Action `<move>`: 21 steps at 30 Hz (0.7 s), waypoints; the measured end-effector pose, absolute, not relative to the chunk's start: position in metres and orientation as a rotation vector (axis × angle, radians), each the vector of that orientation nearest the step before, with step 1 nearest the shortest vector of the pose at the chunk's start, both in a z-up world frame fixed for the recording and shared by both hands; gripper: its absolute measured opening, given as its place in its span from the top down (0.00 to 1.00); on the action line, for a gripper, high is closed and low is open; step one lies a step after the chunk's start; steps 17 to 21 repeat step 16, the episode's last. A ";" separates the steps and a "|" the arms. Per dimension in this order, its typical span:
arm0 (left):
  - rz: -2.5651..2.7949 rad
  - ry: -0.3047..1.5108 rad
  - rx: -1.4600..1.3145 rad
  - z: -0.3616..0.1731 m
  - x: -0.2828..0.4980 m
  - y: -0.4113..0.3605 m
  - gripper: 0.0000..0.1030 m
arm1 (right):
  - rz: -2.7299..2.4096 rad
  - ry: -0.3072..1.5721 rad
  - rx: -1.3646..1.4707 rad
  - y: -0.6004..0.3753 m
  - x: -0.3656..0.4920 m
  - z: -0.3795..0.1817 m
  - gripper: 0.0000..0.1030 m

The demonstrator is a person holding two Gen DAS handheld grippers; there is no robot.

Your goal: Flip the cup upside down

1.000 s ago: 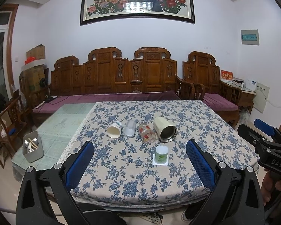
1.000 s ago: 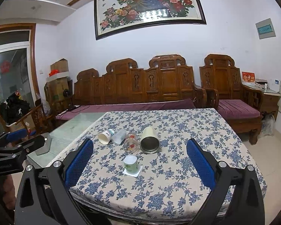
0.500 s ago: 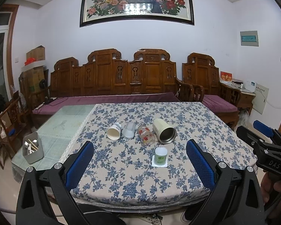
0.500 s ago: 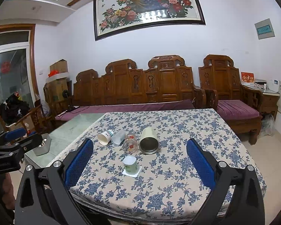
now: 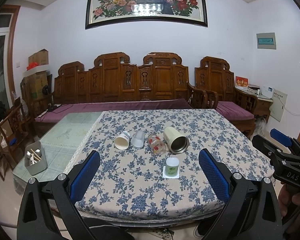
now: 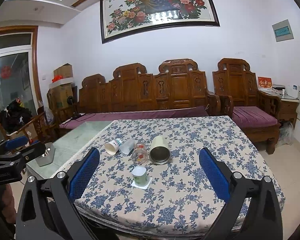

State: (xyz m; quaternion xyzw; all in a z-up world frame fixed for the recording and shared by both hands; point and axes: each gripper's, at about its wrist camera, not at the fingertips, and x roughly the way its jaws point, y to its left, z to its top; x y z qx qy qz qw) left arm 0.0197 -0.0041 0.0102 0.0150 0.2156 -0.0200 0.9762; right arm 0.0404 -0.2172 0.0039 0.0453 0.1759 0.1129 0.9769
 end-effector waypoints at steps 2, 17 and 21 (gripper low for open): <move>-0.041 0.435 0.029 0.010 0.020 -0.004 0.08 | 0.227 0.355 0.091 -0.217 0.040 0.004 0.03; -0.040 0.434 0.029 0.011 0.020 -0.003 0.08 | 0.228 0.353 0.091 -0.217 0.040 0.004 0.03; -0.040 0.434 0.029 0.011 0.020 -0.003 0.08 | 0.228 0.353 0.091 -0.217 0.040 0.004 0.03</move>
